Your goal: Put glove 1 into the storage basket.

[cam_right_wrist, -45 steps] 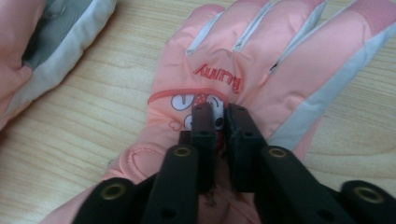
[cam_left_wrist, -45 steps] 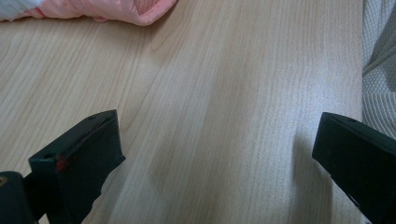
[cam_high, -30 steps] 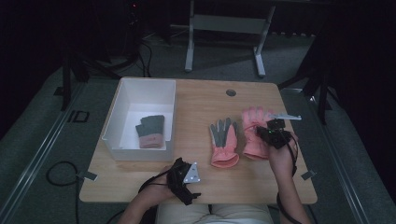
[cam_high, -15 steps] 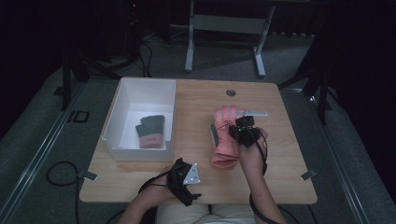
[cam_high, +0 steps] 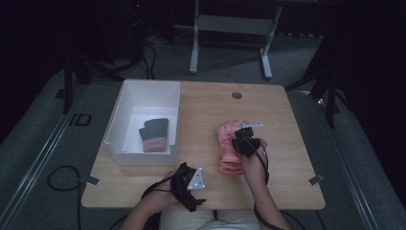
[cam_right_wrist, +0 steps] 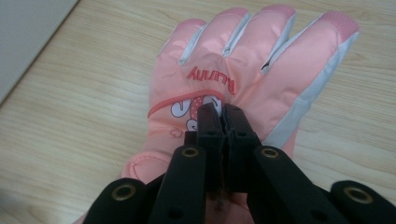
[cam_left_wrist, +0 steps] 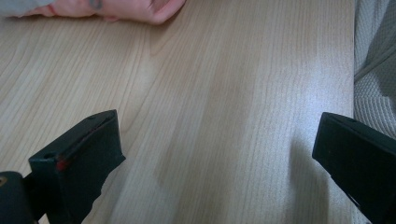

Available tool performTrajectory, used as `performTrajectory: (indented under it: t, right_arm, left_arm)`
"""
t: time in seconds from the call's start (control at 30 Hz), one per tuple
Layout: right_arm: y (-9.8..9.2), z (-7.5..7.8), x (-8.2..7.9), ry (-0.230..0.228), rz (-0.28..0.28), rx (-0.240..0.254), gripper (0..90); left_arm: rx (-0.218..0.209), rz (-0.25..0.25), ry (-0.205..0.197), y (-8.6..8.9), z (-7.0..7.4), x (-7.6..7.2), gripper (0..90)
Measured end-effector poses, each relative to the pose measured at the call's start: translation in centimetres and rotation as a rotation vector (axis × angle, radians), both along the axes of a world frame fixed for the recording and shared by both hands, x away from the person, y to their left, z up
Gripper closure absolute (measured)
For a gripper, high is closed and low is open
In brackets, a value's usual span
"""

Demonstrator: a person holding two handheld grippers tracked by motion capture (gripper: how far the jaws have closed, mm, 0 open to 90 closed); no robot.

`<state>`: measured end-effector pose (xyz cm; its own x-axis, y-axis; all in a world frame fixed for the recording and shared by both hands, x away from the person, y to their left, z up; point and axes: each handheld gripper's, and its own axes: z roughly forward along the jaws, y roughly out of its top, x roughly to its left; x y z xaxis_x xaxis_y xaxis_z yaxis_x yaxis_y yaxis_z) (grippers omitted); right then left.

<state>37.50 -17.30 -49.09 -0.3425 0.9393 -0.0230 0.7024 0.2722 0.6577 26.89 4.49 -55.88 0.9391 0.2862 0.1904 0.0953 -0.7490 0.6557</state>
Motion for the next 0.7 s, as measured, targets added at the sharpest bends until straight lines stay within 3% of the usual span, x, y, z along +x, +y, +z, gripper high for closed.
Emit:
performTrajectory:
  t: [0.13, 0.27, 0.43, 0.53, 0.7]
  right_arm:
    - [-1.4, -0.1, -0.2, 0.008, 0.036, 0.014, 85.6]
    - [-1.5, 0.0, -0.2, -0.002, 0.056, 0.026, 79.8]
    - [-1.7, 1.7, -0.5, -0.038, 0.115, 0.072, 71.4]
    - [-2.3, 2.8, -0.7, -0.069, 0.147, 0.087, 69.2]
    - [-3.6, 4.1, -0.3, -0.106, 0.186, 0.069, 65.2]
  left_arm:
    - [-0.004, 0.005, 0.006, -0.1, 0.0, 0.1, 0.8]
    - [0.002, 0.002, 0.009, -0.3, 0.0, 0.1, 0.8]
    - [-0.04, 0.029, 0.042, -0.2, 0.5, 0.2, 0.8]
    - [-0.056, 0.053, 0.035, -0.1, 1.2, 0.3, 0.8]
    - [-0.077, 0.099, 0.025, -0.4, 2.6, 0.5, 0.8]
